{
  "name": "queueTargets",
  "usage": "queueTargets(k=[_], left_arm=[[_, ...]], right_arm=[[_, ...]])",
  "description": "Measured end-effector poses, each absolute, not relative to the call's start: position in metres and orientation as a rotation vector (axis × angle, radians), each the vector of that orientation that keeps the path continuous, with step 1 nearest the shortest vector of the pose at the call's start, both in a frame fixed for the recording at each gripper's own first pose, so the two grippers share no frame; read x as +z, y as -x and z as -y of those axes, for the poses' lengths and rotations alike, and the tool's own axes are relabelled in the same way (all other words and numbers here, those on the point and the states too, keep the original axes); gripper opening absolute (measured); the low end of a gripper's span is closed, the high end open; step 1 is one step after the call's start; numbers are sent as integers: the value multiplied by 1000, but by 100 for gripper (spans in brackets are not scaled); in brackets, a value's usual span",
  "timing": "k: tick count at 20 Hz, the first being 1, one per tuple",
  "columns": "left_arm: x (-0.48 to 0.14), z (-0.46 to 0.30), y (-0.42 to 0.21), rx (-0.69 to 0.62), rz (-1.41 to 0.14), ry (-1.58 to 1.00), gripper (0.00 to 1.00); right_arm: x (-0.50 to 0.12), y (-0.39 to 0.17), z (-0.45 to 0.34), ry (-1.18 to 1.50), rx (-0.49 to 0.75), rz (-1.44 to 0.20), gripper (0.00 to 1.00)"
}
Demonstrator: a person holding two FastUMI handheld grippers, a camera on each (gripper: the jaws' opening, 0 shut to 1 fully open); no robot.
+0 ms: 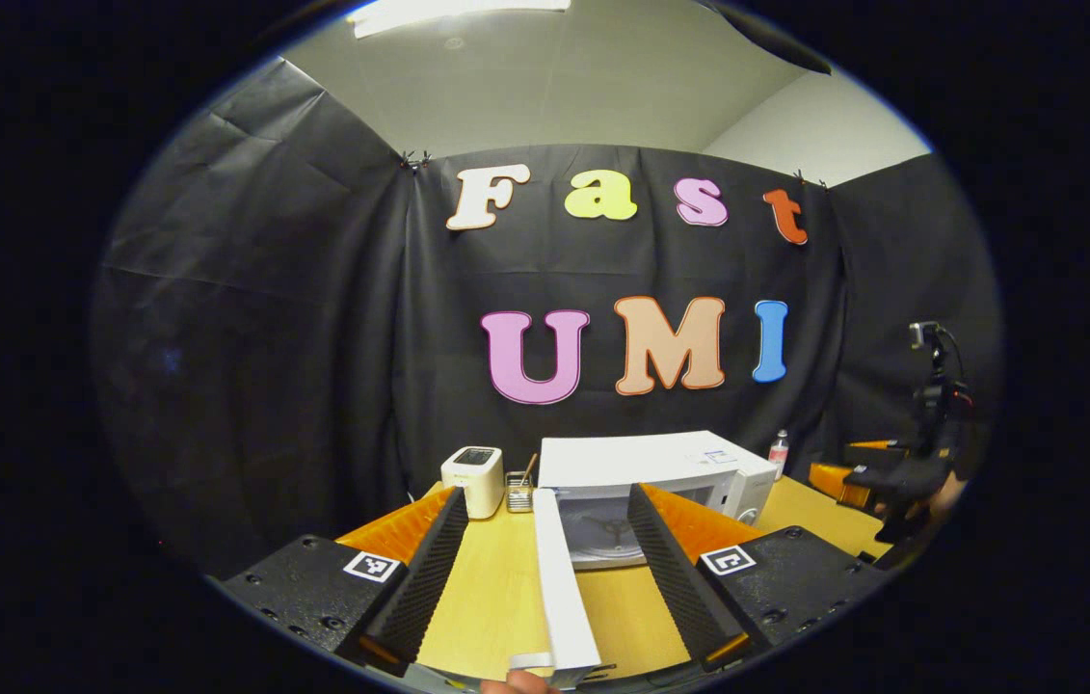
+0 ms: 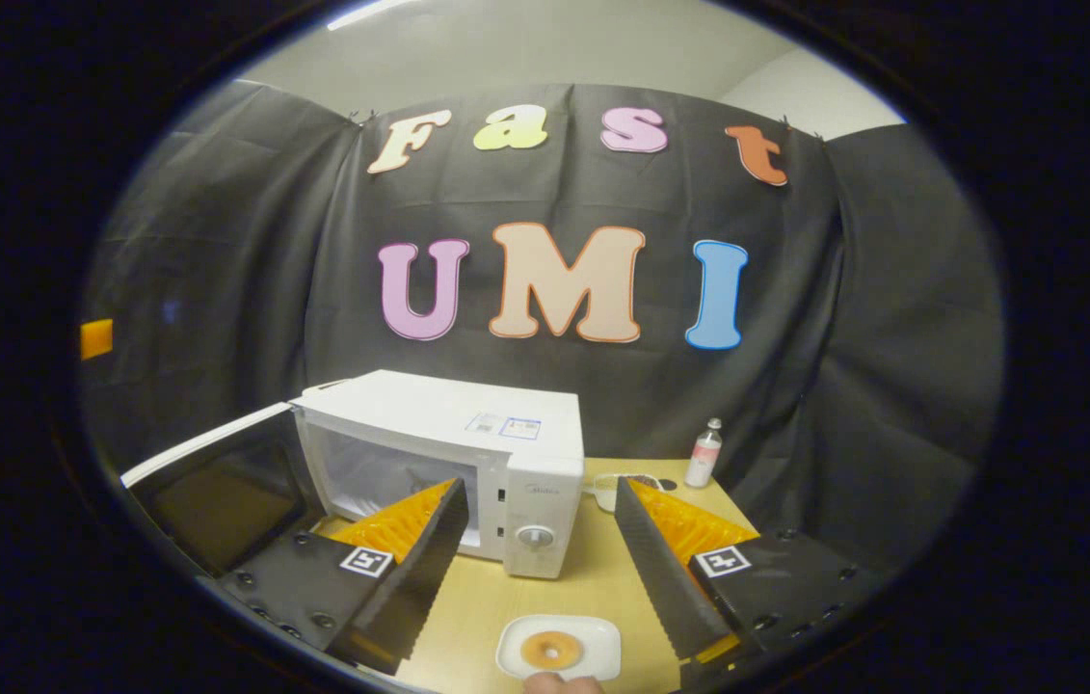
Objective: Open the microwave oven with the left hand, put the food in, and close the microwave oven.
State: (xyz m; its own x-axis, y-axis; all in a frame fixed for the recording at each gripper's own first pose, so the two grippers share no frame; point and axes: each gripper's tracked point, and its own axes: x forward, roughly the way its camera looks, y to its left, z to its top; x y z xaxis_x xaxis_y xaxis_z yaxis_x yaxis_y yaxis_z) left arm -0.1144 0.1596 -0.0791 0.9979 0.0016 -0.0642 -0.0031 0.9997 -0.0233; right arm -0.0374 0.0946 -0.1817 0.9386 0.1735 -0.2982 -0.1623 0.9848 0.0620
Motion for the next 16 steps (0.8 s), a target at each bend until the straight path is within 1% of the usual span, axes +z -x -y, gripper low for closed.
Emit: queueTargets(k=[3, 4, 5, 9, 10, 13, 16], left_arm=[[-79, -139, 108, -41, -62, 51, 100], [-80, -136, 105, -49, -66, 55, 98], [-80, -133, 104, -56, -66, 61, 98], [-84, -124, 102, -84, -82, 71, 99], [-85, -125, 103, -87, -85, 70, 97], [-82, -126, 106, -92, -85, 52, 96], [-86, -127, 110, -99, -96, 28, 97]], right_arm=[[-223, 47, -90, -42, 155, -358, 98], [-240, 50, -90, -41, 150, -384, 97], [-258, 52, -91, -39, 148, -413, 98], [-336, 62, -89, -10, 125, -554, 97], [-359, 67, -87, 2, 117, -600, 98], [-416, 84, -80, -12, 91, -734, 99], [-447, 98, -79, -14, 75, -818, 98]])
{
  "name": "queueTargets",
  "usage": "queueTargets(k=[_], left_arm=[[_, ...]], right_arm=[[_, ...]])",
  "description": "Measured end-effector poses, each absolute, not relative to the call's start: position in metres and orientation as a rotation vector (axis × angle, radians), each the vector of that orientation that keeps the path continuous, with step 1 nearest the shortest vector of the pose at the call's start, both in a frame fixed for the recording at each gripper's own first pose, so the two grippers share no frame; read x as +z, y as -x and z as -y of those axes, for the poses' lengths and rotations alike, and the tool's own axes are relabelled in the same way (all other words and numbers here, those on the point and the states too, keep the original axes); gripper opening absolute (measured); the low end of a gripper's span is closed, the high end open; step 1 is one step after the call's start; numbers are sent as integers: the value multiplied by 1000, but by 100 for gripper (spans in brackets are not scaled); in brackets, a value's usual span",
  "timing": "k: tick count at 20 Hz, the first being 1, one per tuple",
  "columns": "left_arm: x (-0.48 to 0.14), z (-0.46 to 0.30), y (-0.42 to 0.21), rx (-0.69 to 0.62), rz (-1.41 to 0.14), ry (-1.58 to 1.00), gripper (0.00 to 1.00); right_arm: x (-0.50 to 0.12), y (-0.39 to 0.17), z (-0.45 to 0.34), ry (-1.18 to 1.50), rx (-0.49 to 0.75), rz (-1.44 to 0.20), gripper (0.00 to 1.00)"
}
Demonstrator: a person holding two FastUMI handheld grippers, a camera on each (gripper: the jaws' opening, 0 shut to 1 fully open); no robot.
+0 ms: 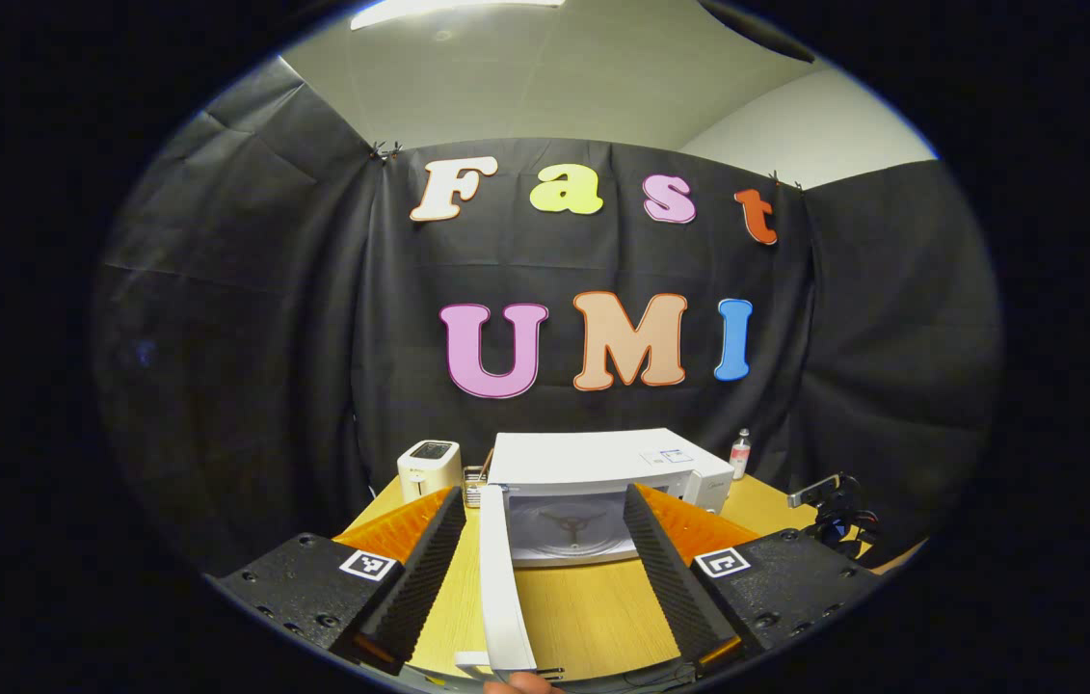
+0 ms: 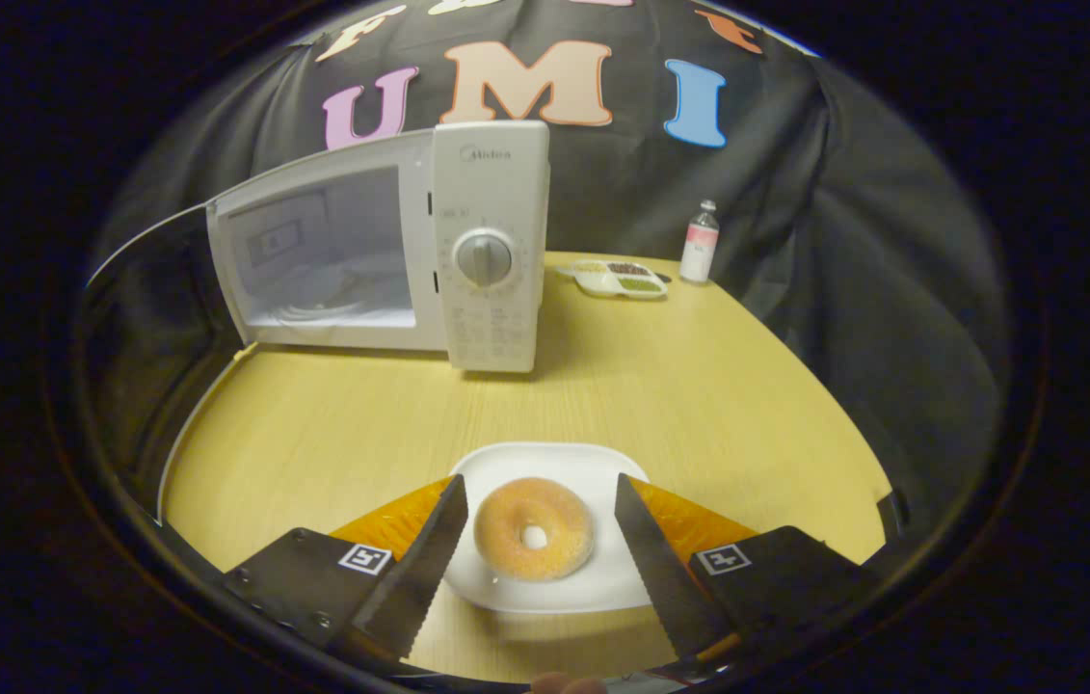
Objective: Open the microwave oven with the left hand, put the food in, and close the microwave oven.
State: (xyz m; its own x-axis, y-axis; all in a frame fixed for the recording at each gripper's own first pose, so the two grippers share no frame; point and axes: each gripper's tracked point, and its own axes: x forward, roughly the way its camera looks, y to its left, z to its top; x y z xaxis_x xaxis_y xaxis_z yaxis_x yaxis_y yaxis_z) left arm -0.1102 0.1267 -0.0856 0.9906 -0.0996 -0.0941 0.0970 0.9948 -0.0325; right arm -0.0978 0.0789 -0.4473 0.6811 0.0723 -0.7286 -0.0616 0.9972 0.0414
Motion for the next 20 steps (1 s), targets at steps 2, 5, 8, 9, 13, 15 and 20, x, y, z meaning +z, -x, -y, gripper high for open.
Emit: queueTargets(k=[2, 5, 8, 9, 13, 15, 20], left_arm=[[-88, -125, 112, -104, -105, 31, 97], [-90, -126, 112, -107, -111, 35, 97], [-92, -126, 111, -110, -116, 45, 97], [-94, -127, 112, -109, -118, 47, 97], [-99, -131, 112, -103, -125, 66, 97], [-101, -132, 113, -103, -129, 76, 97], [-102, -137, 117, -98, -119, 86, 96]], right_arm=[[-459, 108, -79, -21, 71, -849, 98], [-468, 110, -80, -31, 65, -878, 98], [-476, 109, -84, -44, 77, -891, 97], [-479, 110, -87, -48, 88, -907, 96], [-478, 113, -89, -44, 101, -939, 75], [-478, 112, -90, -44, 104, -948, 66], [-478, 113, -90, -58, 105, -971, 66]])
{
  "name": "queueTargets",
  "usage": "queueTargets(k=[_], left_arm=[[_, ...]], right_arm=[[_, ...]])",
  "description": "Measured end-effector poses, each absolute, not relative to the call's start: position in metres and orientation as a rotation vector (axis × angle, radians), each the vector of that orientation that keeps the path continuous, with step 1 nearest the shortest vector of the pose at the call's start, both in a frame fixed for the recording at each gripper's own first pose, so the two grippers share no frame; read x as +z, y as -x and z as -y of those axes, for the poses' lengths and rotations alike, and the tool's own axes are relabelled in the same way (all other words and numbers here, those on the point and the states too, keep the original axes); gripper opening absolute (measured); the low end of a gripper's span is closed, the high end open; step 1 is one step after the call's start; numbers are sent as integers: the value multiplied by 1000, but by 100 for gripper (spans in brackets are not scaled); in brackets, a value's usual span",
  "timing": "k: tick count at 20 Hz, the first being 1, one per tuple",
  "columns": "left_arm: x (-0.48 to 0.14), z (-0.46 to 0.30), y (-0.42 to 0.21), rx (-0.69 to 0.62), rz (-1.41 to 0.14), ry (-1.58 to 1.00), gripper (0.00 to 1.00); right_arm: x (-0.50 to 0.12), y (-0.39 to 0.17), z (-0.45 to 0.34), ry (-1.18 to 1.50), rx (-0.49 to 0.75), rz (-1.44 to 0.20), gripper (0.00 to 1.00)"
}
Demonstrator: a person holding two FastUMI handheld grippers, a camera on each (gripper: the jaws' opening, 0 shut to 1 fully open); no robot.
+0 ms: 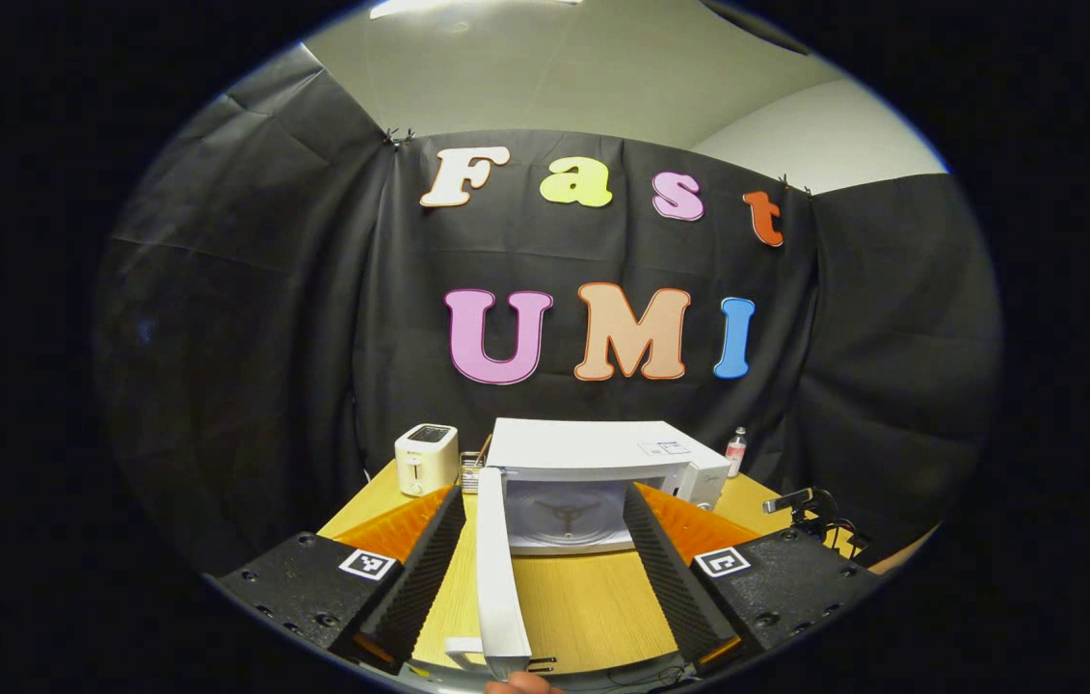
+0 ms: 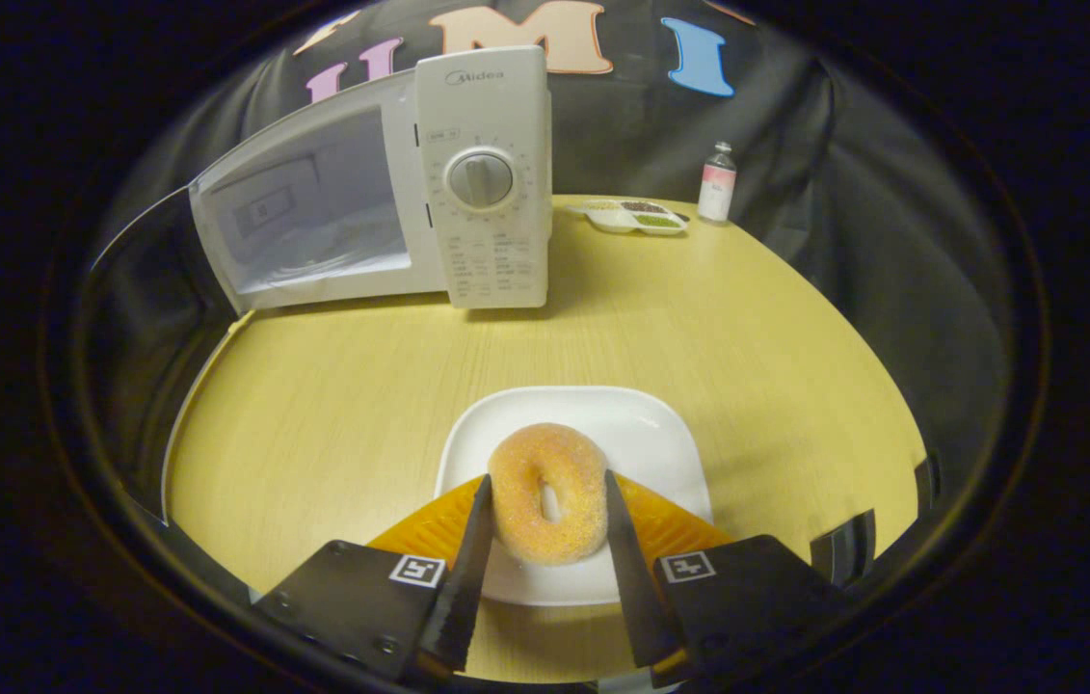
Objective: Open the microwave oven with the left hand, put the food in, and close the microwave oven.
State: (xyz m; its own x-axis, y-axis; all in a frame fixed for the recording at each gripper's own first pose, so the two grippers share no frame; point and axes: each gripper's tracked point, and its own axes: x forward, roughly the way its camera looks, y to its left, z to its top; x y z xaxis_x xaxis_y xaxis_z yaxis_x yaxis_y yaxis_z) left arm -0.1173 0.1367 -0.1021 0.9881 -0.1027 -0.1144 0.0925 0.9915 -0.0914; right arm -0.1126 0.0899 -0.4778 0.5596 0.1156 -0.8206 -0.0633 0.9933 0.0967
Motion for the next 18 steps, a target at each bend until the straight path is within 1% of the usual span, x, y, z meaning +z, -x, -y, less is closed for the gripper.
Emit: queueTargets(k=[3, 9, 10, 14, 18], left_arm=[[-105, -137, 118, -99, -125, 95, 96], [-101, -134, 117, -113, -114, 83, 96], [-100, -132, 116, -118, -113, 88, 96], [-104, -128, 115, -129, -117, 134, 96], [-105, -141, 114, -98, -117, 152, 96]], right_arm=[[-477, 112, -90, -61, 103, -979, 66], [-456, 105, -123, -240, 128, -978, 65], [-450, 103, -132, -271, 138, -975, 60], [-422, 87, -185, -480, 174, -978, 60], [-396, 55, -245, -718, 191, -962, 60]])
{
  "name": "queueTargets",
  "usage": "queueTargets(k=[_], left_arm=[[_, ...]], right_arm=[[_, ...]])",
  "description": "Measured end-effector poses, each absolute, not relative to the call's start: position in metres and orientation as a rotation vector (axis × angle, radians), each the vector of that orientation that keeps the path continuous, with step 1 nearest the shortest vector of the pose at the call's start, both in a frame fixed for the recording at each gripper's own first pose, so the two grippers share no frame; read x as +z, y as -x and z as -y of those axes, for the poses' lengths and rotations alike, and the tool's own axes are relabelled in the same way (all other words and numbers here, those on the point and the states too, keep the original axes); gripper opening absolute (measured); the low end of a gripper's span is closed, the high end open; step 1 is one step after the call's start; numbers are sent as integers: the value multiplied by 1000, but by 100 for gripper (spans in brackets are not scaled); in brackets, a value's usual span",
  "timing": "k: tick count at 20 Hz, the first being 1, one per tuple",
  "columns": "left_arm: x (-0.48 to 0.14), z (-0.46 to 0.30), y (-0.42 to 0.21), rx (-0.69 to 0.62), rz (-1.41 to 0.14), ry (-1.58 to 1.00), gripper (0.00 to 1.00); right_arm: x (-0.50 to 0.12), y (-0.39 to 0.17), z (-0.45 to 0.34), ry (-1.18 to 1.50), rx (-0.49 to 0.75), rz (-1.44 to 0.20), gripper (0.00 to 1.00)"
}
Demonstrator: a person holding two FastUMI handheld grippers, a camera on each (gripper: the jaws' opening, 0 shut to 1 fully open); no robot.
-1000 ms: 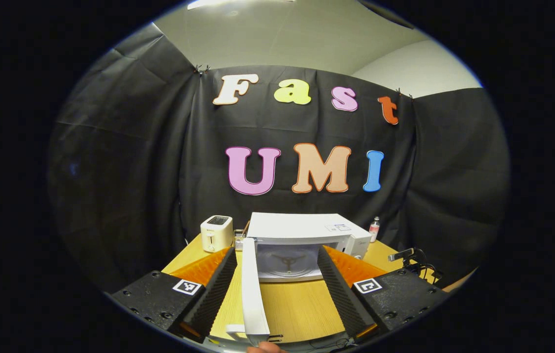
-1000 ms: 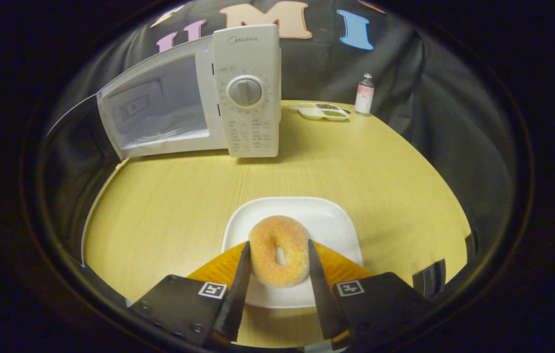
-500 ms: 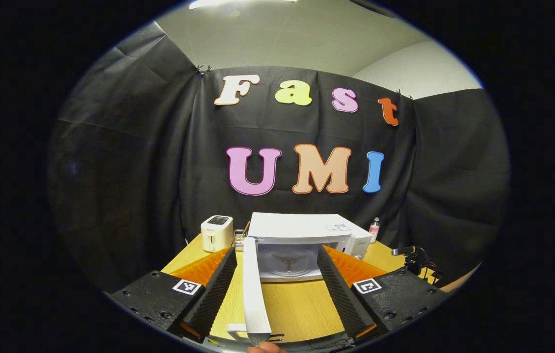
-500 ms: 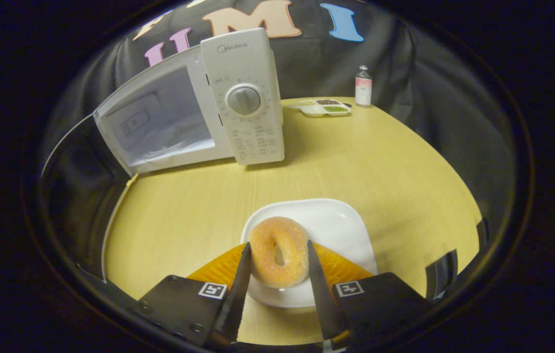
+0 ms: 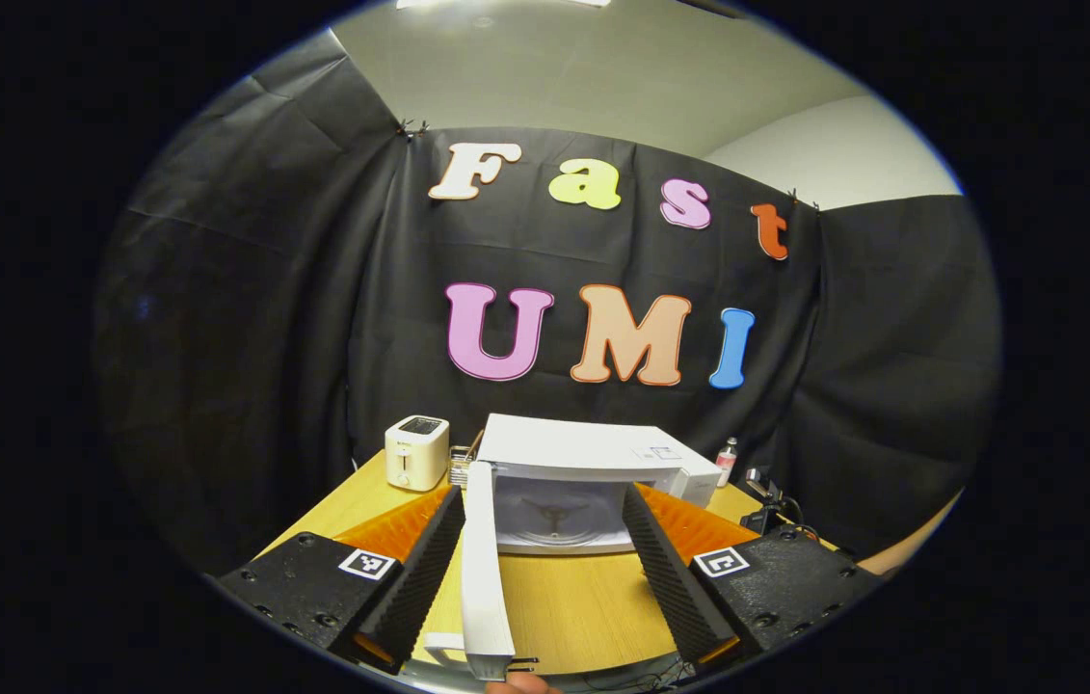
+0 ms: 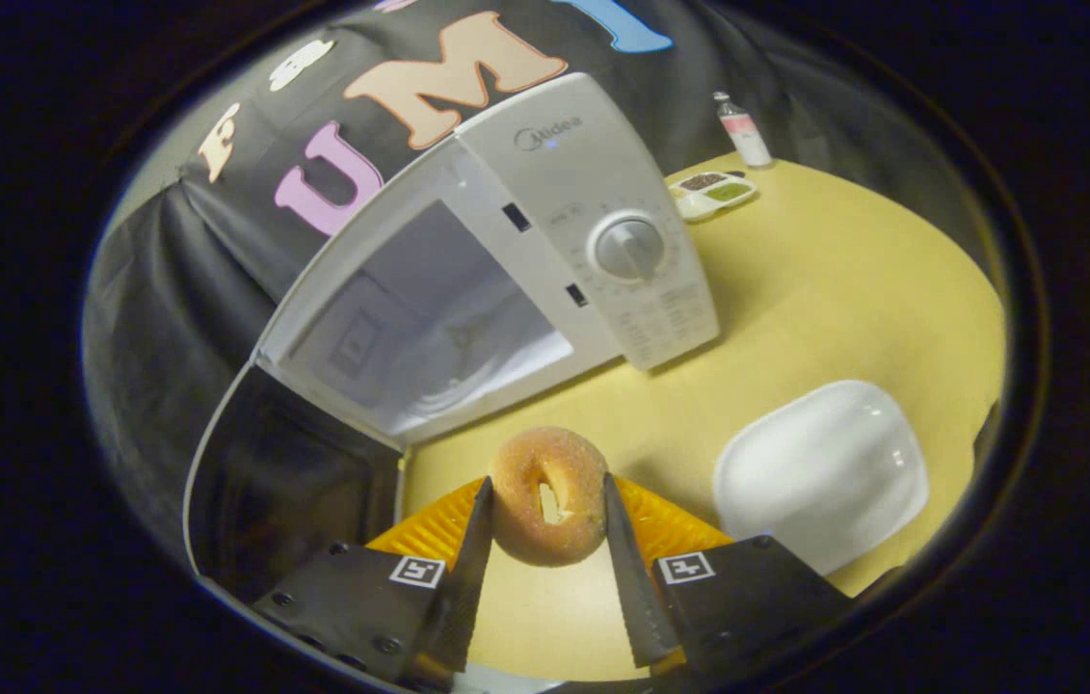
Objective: Open the microwave oven with the left hand, put the food in, and close the microwave oven.
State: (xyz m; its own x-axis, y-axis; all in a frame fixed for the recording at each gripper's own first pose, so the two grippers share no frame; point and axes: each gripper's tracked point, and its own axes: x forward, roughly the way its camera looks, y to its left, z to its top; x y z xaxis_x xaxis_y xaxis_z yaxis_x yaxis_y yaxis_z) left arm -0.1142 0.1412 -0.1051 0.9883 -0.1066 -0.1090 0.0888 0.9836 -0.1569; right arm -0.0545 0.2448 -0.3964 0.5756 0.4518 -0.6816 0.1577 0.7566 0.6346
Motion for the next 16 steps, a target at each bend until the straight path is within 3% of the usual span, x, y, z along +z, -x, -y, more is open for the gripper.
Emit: queueTargets(k=[4, 5, 12, 13, 14, 16], left_arm=[[-113, -158, 122, -53, -136, 144, 96], [-114, -162, 123, -43, -140, 143, 96], [-122, -182, 127, 18, -171, 128, 96], [-123, -185, 127, 24, -176, 110, 96], [-123, -186, 127, 27, -178, 92, 96], [-121, -190, 125, 29, -179, 72, 96]], right_arm=[[-388, 12, -291, -881, 162, -925, 59], [-388, 1, -300, -923, 135, -916, 65], [-384, -57, -346, -1106, 34, -829, 65], [-385, -64, -350, -1120, 25, -817, 58], [-387, -71, -354, -1129, 15, -807, 64], [-393, -91, -362, -1146, -6, -775, 64]])
